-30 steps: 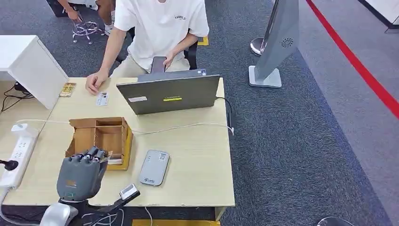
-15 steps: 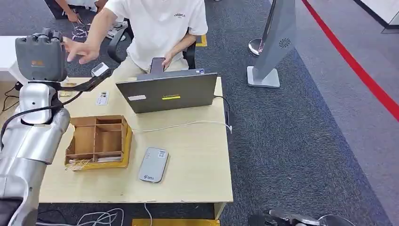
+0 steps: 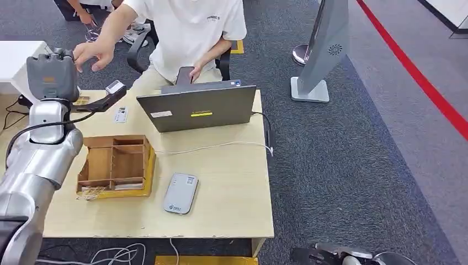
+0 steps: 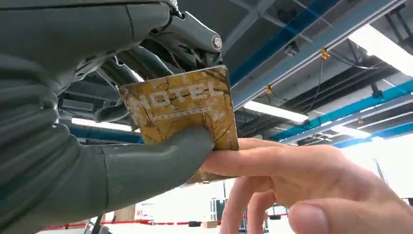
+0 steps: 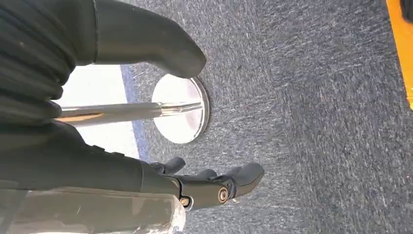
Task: Pass the card to the sensor for recognition and then transmit it.
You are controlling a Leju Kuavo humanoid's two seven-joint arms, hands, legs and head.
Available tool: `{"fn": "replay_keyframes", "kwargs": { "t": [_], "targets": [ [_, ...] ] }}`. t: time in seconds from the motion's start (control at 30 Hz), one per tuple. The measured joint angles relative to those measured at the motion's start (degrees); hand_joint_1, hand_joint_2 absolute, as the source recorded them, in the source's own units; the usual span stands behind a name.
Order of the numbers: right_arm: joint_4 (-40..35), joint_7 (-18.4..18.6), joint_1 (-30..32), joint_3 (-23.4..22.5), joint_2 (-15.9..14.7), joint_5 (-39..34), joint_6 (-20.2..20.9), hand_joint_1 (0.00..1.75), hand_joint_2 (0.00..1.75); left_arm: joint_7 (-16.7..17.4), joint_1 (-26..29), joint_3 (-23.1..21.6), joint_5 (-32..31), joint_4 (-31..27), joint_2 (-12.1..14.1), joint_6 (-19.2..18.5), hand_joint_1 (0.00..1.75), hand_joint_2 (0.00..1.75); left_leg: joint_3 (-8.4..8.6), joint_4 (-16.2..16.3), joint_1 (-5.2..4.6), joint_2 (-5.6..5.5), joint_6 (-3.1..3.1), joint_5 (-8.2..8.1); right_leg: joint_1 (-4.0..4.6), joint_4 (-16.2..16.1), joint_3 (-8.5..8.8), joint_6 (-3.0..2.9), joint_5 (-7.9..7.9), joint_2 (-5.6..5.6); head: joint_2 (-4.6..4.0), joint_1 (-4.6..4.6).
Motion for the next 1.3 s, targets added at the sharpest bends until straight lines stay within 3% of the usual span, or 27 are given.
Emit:
{"fn": "replay_keyframes", "kwargs": {
  "t": [0.53, 0.63, 0.83, 1.2, 1.23, 1.27, 1.3],
  "targets": [
    [0.4, 0.0, 0.2, -0.5, 0.2, 0.8, -0.2, 0.00, 1.75, -4.0, 1.4, 5.5, 0.1, 1.6, 0.4, 1.1, 0.00, 1.75, -0.09, 0.0, 0.00, -0.03, 0.00, 0.00, 0.00, 0.0, -0.10, 0.00, 0.00, -0.03, 0.00, 0.00],
    [0.3, 0.1, 0.5, -0.7, 0.2, 0.9, -0.3, 0.00, 1.75, -6.1, 2.3, 6.3, 1.2, 1.3, 0.4, 1.1, 0.00, 1.75, -0.09, 0.0, 0.00, -0.03, 0.00, 0.00, 0.00, 0.0, -0.10, 0.00, 0.00, -0.04, 0.00, 0.00],
    [-2.6, 1.8, 4.4, -1.7, -0.3, -0.7, -1.8, 0.00, 1.75, -13.5, 10.4, 9.3, 8.5, -7.7, 1.9, 0.7, 0.00, 1.75, -0.12, -0.1, 0.00, 0.06, -0.04, -0.05, 0.00, 0.0, -0.18, -0.04, -0.04, 0.07, 0.00, 0.00],
    [-4.0, 2.2, 5.9, -1.9, -0.9, -1.2, -1.9, 0.00, 1.75, -14.0, 13.7, 10.8, 9.2, -11.5, 2.8, 0.3, 0.00, 1.75, -0.26, -0.1, 0.01, 0.02, -0.04, -0.04, 0.01, 0.0, -0.34, -0.04, -0.04, 0.01, 0.00, -0.02],
    [-4.5, 2.5, 6.3, -2.2, -1.0, -1.6, -1.9, 0.00, 1.75, -14.8, 15.2, 11.4, 10.4, -13.3, 3.2, 0.0, 0.00, 1.75, -0.28, -0.1, 0.01, 0.04, -0.04, -0.04, 0.01, 0.0, -0.32, -0.04, -0.04, 0.03, 0.00, 0.00],
    [-6.8, 4.0, 8.9, -2.5, -2.1, -4.1, -3.4, 0.00, 1.75, -17.9, 22.3, 13.8, 16.2, -20.0, 6.9, -0.3, 0.00, 1.75, -0.11, -0.2, -0.02, 0.36, -0.18, -0.17, -0.03, 0.0, -0.25, -0.08, -0.07, 0.41, 0.00, -0.02],
    [-10.0, 5.2, 13.3, -2.4, -5.0, -7.6, -5.1, 0.00, 1.75, -22.7, 35.2, 22.0, 27.2, -27.5, 13.3, -0.5, 0.00, 1.75, -0.03, -0.3, 0.01, 0.74, -0.35, -0.41, -0.02, 0.0, -0.37, -0.28, -0.28, 0.76, 0.00, 0.04]
  ]
}}
